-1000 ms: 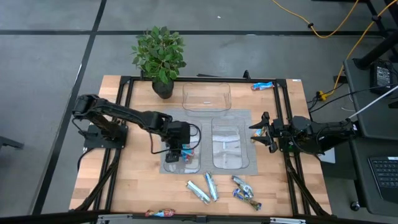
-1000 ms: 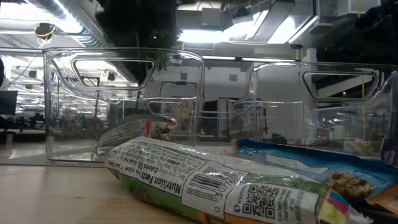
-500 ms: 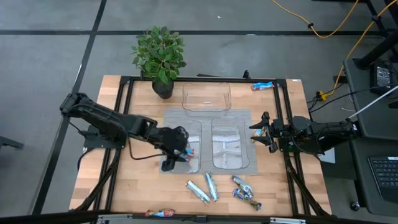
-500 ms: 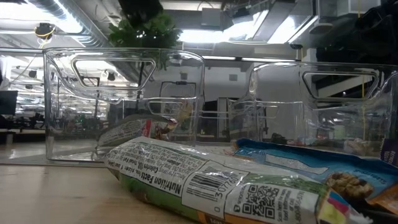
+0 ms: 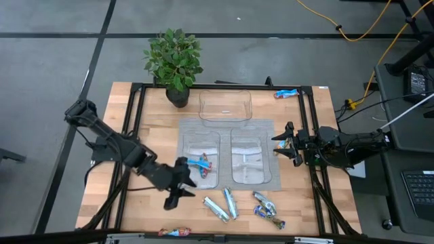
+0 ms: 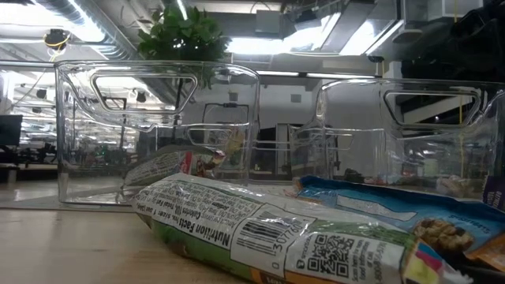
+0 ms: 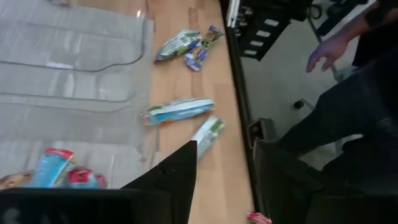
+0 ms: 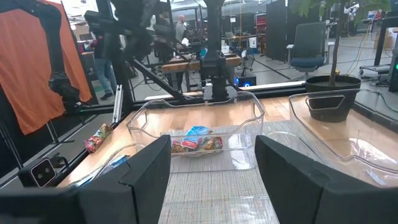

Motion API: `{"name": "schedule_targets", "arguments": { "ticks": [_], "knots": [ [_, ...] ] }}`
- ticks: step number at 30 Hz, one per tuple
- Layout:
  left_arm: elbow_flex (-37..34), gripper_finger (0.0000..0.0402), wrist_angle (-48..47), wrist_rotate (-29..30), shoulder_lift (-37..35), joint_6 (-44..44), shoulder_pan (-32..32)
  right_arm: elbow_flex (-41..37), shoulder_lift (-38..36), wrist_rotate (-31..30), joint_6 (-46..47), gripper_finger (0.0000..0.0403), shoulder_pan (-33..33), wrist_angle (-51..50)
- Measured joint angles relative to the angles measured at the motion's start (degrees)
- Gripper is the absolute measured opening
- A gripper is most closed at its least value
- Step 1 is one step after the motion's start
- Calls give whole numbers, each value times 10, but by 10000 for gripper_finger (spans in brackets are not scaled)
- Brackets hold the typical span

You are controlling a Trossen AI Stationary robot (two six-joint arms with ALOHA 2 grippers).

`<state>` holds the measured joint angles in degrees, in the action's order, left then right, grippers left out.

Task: Pick and place Granola Bars by type
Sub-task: Put the red granola bar into the bottom left transparent bin

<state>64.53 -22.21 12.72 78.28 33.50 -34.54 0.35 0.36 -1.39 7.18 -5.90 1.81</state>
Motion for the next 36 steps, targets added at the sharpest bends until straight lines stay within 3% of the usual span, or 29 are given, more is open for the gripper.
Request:
{"name": "schedule_targets", "arguments": {
  "ticks": [7, 21, 25, 30, 36],
  "knots": [
    [0, 129, 12, 30, 0, 8, -71, 0, 0, 0, -1, 236, 0, 0],
    [0, 97, 15, 17, 15, 54, -212, 0, 0, 0, 0, 236, 0, 0],
    [6, 91, 11, -15, 35, 64, -230, 0, 0, 0, 0, 236, 0, 0],
    [65, 86, -2, -29, 85, 20, -234, 0, 0, 0, 0, 236, 0, 0],
    [127, 86, -97, -47, 152, 15, -234, 0, 0, 0, 0, 236, 0, 0]
  ]
}}
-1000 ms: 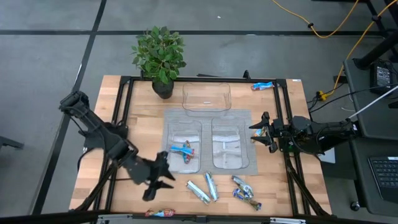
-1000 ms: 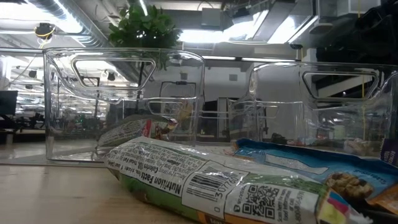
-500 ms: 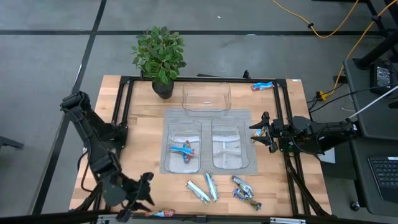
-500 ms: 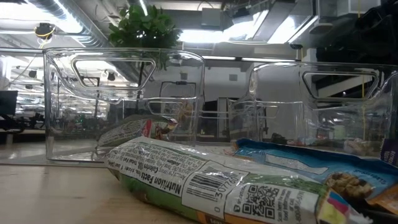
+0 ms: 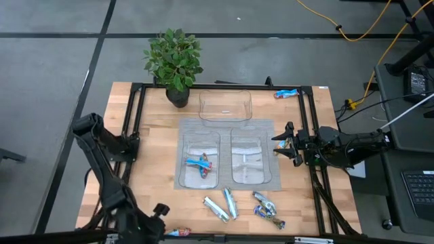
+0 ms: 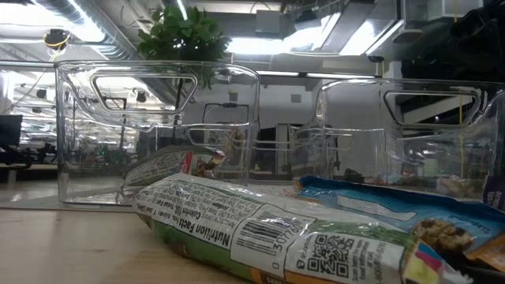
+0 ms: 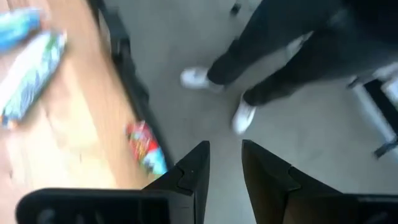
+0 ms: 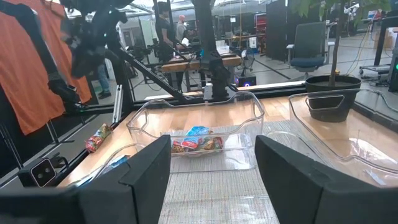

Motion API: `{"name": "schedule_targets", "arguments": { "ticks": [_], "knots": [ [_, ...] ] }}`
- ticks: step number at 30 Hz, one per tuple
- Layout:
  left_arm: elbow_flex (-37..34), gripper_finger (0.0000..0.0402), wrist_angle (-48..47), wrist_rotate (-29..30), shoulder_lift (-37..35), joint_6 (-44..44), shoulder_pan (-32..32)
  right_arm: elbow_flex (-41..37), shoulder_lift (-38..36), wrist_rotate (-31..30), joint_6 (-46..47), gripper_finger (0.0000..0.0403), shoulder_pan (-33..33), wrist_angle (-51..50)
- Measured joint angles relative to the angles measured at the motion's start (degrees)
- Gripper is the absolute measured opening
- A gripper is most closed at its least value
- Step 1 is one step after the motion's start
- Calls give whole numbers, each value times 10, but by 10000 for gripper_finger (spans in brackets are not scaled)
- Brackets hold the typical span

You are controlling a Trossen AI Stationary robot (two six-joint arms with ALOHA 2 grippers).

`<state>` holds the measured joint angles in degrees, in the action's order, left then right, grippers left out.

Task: Pick and place Granola Bars by type
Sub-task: Put the red granola bar into the bottom left transparent bin

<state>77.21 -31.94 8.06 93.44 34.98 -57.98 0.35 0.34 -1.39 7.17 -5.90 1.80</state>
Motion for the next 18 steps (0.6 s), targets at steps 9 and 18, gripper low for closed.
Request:
{"name": "schedule_targets", "arguments": {
  "ticks": [9, 18],
  "knots": [
    [5, 86, -25, -49, 82, 44, 0, 0, 0, 0, 0, 236, 0, 0],
    [5, 88, -37, -28, 108, 54, 1, 0, 0, 0, 0, 236, 0, 0]
  ]
}}
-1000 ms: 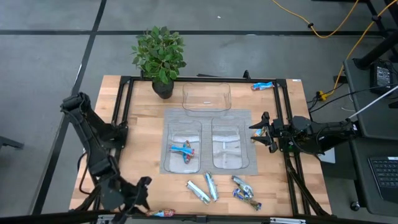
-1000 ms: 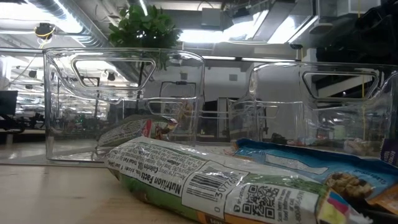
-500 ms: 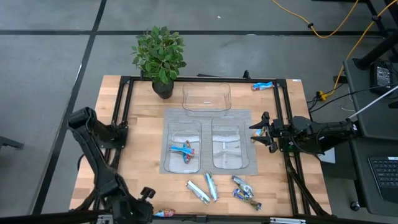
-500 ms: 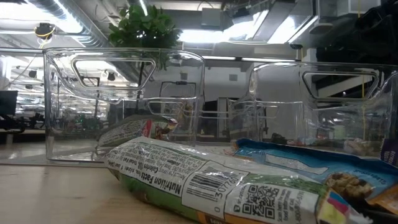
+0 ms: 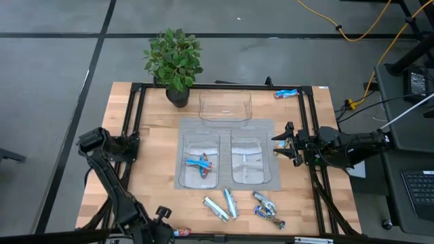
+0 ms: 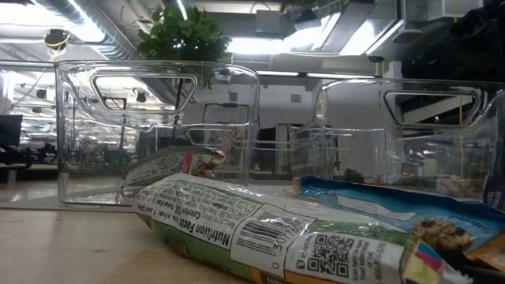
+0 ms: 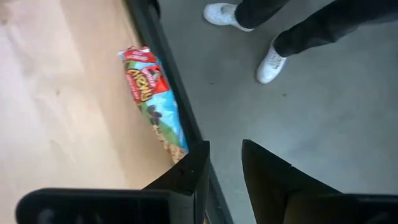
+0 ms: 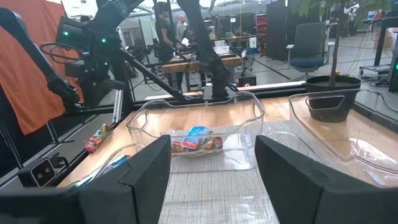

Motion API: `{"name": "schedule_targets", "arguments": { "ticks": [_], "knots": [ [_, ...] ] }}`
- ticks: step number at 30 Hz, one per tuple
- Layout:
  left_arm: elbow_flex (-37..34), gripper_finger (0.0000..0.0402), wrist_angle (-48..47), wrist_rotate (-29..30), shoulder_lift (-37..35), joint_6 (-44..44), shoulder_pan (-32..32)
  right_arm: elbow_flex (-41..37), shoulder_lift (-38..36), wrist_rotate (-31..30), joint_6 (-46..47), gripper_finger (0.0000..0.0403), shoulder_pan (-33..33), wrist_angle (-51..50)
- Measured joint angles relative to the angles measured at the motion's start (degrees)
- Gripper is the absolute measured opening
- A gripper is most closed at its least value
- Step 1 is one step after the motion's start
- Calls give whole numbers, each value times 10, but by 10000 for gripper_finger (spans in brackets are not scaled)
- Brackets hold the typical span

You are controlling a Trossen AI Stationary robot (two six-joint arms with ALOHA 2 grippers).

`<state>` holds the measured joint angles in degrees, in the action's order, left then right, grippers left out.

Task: Pick and place Granola Bars by type
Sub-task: Put the red granola bar into the bottom left transparent bin

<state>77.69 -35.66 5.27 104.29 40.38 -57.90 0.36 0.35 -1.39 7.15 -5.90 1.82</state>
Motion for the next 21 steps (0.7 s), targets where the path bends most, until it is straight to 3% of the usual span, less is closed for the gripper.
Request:
{"name": "schedule_targets", "arguments": {
  "ticks": [5, 15, 21],
  "knots": [
    [-6, 120, -55, 19, 0, 44, 10, 0, 0, 0, 0, 236, 0, 0],
    [-6, 233, -55, 22, 5, 32, 18, 0, 0, 0, 0, 236, 0, 0],
    [-6, 256, -46, 7, 32, 14, 18, 0, 0, 0, 0, 236, 0, 0]
  ]
}}
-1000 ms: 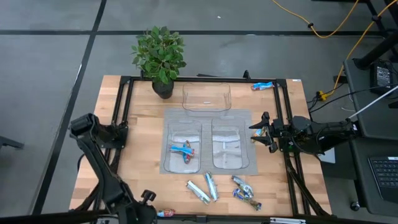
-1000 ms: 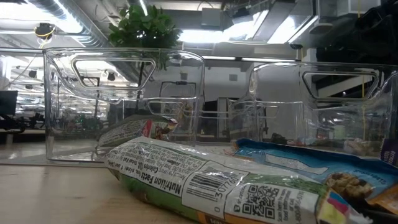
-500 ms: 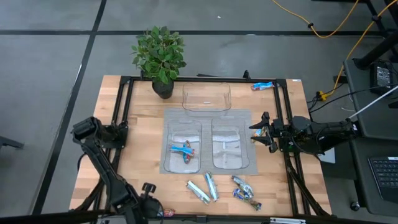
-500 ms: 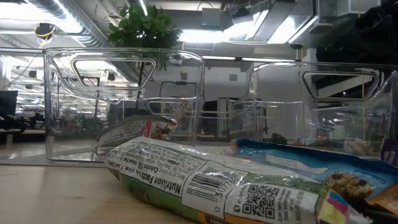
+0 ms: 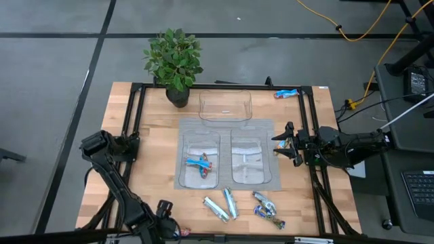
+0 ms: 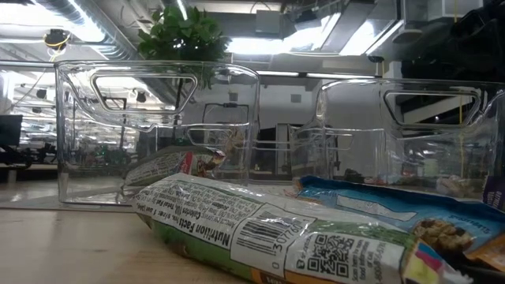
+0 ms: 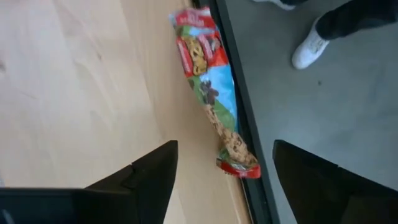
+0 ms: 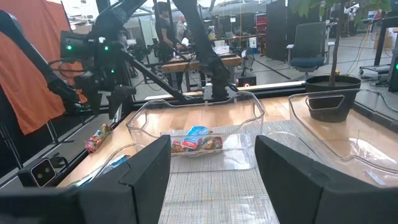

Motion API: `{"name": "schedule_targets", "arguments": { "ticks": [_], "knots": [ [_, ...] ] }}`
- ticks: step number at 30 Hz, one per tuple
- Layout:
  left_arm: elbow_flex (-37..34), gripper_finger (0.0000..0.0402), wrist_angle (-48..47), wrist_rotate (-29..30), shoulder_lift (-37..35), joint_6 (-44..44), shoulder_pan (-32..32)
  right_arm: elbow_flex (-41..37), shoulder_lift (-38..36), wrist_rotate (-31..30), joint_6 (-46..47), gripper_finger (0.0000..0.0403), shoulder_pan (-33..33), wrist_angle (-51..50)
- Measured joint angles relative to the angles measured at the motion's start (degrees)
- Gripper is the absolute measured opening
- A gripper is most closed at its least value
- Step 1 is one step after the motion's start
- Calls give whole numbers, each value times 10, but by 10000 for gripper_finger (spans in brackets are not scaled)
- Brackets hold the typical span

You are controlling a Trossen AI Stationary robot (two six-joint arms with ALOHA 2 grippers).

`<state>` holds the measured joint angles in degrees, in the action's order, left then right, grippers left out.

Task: Pick and place Granola Bars by type
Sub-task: Put the red granola bar into the bottom left transparent bin

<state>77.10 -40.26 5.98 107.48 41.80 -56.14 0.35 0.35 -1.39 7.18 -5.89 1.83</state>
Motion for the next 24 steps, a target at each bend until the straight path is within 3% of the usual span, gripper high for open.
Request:
{"name": "schedule_targets", "arguments": {
  "ticks": [17, 20, 24],
  "knots": [
    [0, 250, 45, -16, 77, 31, 9, 0, 0, 0, 0, 236, 0, 0],
    [0, 228, 43, -11, 79, 41, 9, 0, 0, 0, 0, 236, 0, 0],
    [0, 165, 40, -10, 78, 42, 10, 0, 0, 0, -1, 236, 0, 0]
  ]
}}
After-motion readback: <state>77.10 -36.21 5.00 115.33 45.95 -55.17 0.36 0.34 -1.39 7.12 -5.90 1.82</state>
